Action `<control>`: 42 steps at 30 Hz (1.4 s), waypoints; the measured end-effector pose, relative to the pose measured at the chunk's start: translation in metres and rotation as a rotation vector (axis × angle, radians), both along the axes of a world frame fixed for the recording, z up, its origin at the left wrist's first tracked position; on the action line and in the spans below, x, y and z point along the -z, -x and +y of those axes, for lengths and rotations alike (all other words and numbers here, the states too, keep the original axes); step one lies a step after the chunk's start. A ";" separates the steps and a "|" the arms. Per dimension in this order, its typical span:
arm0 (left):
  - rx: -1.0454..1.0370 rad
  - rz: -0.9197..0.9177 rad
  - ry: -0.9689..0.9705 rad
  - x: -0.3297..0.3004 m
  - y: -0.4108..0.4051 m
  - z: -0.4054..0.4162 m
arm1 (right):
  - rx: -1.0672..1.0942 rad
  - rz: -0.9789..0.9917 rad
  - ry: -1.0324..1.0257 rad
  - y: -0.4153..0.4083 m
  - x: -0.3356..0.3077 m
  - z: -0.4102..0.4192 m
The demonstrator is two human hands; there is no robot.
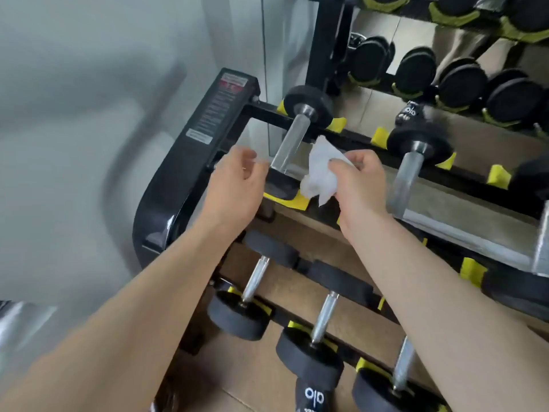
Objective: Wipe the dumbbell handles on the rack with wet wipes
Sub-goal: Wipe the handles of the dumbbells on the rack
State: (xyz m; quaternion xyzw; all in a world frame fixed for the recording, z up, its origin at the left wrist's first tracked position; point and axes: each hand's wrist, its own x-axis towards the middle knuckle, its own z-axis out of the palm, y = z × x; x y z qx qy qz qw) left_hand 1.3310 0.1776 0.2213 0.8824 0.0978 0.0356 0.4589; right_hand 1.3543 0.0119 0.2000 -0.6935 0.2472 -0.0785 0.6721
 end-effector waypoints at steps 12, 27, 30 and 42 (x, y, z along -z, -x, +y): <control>0.261 0.163 -0.122 -0.004 -0.137 0.022 | -0.265 -0.180 0.598 -0.101 0.009 0.038; 0.737 0.142 -0.061 -0.004 -0.234 0.007 | -0.159 -0.313 0.906 -0.107 0.031 0.047; 0.740 0.171 -0.004 0.000 -0.235 0.006 | -0.295 -0.334 0.945 -0.102 0.039 0.037; 0.737 0.267 0.185 0.004 -0.238 0.006 | -0.430 -0.394 0.873 -0.119 0.030 0.016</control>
